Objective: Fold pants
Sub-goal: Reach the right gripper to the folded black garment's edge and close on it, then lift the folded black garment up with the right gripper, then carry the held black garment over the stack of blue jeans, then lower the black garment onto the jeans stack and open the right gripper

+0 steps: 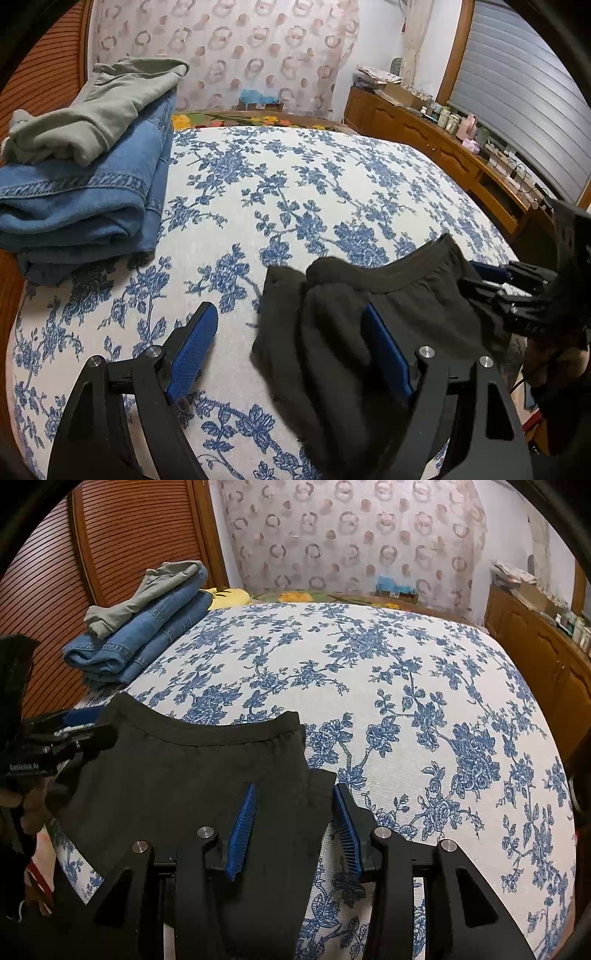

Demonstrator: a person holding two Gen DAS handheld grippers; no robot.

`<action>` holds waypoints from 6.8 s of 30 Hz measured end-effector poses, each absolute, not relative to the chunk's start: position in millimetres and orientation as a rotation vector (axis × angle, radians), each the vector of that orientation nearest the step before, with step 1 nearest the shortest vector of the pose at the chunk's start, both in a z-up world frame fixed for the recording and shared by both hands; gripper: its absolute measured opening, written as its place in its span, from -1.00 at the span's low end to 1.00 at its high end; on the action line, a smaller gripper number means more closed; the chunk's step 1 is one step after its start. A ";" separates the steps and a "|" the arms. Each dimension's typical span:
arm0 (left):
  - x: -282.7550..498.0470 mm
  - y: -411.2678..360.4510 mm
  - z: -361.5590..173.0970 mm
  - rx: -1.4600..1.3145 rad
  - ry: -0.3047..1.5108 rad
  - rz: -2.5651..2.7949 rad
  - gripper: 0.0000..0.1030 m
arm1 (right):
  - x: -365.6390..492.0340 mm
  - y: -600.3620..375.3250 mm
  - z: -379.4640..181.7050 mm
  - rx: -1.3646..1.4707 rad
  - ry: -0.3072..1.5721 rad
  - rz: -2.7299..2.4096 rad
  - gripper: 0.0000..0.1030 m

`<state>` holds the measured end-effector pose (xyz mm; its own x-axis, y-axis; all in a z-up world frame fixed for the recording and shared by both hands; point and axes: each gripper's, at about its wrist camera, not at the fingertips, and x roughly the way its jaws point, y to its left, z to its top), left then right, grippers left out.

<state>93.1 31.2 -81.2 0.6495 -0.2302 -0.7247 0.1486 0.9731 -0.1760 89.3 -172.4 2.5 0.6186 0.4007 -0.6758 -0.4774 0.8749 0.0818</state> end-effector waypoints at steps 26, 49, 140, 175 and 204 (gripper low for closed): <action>95.4 21.3 -90.6 -0.092 0.855 -0.282 -0.37 | 83.8 -168.0 2.2 -0.140 0.747 0.564 -0.60; 42.5 9.9 -2.7 -0.070 0.557 -0.308 -0.79 | 31.5 -189.8 52.6 -0.111 0.507 0.571 -0.81; 130.0 172.3 34.4 -0.171 0.368 0.114 -0.79 | 269.1 -28.2 126.4 -0.428 0.281 0.878 -0.80; 136.7 180.2 -0.2 -0.222 0.468 0.250 -0.79 | 309.0 -11.3 109.2 -0.318 0.399 1.059 -0.25; 112.9 136.2 3.5 -0.118 0.542 0.173 0.69 | 252.0 -80.6 85.2 -0.194 0.469 0.905 0.34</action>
<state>112.9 136.2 3.5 0.8428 0.1323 -0.5217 -0.1944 0.9787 -0.0659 252.0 -80.6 85.2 0.5257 0.7093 -0.4696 -0.7923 0.6092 0.0331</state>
